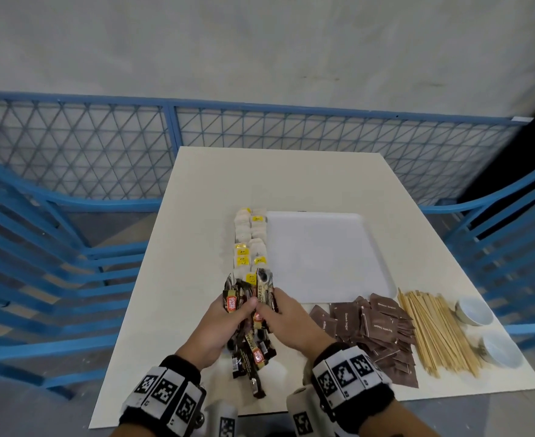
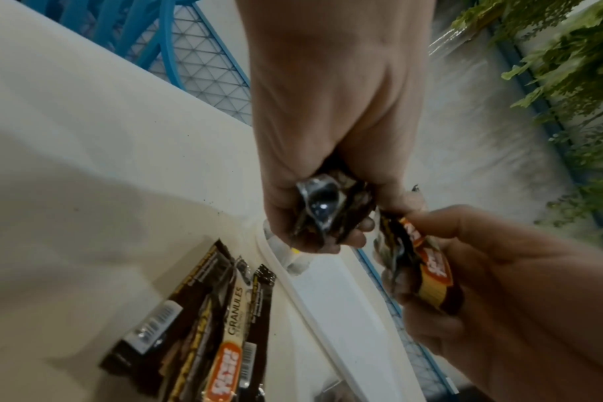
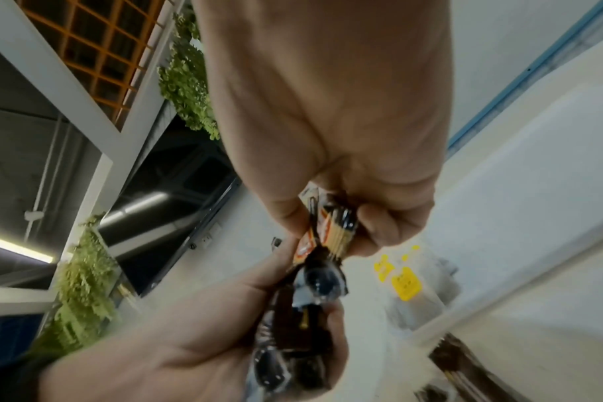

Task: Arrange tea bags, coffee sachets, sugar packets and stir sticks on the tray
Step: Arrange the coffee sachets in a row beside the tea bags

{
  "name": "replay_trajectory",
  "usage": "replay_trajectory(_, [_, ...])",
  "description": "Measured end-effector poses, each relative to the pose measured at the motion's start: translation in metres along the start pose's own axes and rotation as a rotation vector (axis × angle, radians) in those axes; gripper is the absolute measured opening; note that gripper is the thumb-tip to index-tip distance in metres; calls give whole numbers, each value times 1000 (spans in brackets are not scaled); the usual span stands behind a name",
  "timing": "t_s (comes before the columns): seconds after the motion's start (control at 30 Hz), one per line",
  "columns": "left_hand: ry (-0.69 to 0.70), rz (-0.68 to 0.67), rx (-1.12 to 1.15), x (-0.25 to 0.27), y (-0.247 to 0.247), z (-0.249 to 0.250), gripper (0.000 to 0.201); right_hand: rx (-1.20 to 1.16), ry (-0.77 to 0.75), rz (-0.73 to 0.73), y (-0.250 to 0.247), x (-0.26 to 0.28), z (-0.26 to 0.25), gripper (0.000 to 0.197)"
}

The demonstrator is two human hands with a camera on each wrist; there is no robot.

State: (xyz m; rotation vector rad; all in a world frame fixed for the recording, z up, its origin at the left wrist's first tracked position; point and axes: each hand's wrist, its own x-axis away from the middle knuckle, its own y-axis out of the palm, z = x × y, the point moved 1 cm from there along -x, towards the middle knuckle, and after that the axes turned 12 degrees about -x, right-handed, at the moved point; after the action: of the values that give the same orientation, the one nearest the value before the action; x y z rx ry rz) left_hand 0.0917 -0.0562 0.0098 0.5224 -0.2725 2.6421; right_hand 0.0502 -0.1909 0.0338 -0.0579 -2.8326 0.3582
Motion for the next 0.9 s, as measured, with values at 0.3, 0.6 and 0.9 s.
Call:
replay_trajectory(0.3, [-22,-39,130,-5,15,12,40,147,-120,-54,8,-2,1,24])
replay_trajectory(0.6, [-78,17,194,-21,18,25,33,179,-84,-121,-13,-5,-3,44])
replay_trajectory(0.9, [-49,66,322,-37,28,47,39,-203,-62,20,-55,-24,5,26])
